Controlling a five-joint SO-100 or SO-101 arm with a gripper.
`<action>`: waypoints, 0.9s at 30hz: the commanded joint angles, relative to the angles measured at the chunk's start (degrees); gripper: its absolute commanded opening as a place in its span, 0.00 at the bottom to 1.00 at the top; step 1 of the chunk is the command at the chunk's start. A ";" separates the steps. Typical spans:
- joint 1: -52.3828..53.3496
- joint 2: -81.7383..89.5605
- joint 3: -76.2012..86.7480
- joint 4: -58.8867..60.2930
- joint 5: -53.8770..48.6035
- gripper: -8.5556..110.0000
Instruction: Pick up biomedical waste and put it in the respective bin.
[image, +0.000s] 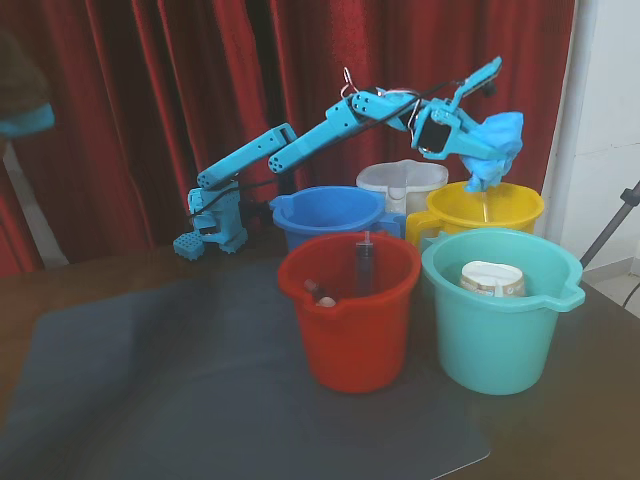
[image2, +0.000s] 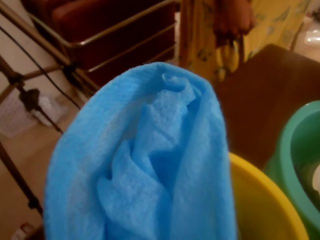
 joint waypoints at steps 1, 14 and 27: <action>0.26 0.53 -0.35 -0.26 -0.35 0.07; 0.53 -2.64 -0.35 -0.26 -2.64 0.07; 4.83 -2.90 -1.14 -0.88 -5.36 0.11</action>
